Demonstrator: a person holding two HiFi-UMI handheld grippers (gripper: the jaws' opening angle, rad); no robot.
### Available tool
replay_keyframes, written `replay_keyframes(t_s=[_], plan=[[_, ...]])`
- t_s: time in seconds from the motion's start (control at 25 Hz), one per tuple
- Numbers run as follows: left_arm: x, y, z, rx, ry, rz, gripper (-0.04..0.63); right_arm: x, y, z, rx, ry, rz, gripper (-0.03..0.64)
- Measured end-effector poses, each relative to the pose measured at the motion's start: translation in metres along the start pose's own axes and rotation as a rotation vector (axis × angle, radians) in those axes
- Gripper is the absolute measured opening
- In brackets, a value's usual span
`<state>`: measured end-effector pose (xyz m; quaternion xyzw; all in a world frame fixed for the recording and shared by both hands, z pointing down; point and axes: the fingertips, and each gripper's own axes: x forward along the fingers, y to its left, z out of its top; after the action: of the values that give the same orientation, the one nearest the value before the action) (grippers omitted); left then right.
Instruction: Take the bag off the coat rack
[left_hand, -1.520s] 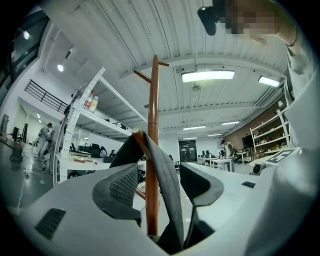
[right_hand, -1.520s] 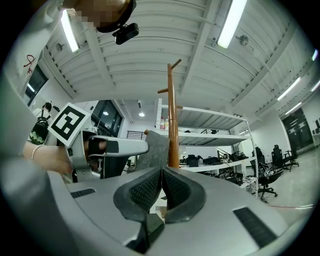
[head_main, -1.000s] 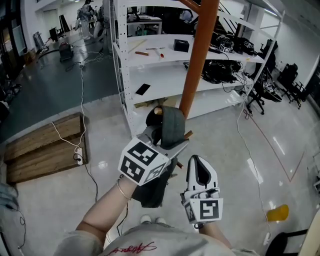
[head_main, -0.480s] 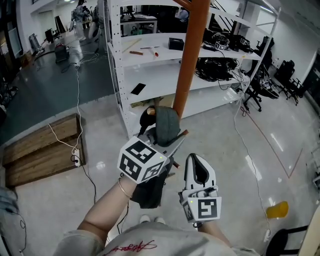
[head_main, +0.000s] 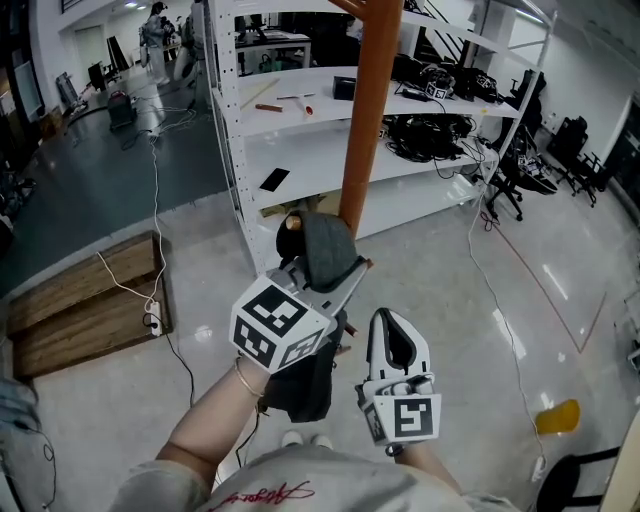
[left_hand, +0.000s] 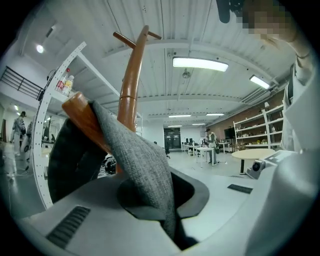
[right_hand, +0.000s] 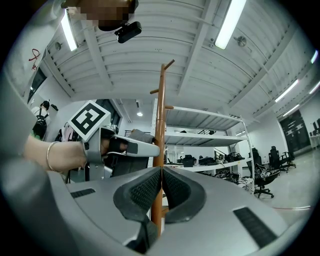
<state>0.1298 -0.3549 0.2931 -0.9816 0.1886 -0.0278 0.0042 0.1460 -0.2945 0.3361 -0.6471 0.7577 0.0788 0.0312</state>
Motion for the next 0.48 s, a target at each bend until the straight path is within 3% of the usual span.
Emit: replay_keyframes(t_s=[0.48], plan=[[-0.021, 0.008, 0.036, 0.037, -0.081, 0.057, 0.015, -0.005, 0.003, 0.001, 0.029, 0.03, 0.006, 0.018]])
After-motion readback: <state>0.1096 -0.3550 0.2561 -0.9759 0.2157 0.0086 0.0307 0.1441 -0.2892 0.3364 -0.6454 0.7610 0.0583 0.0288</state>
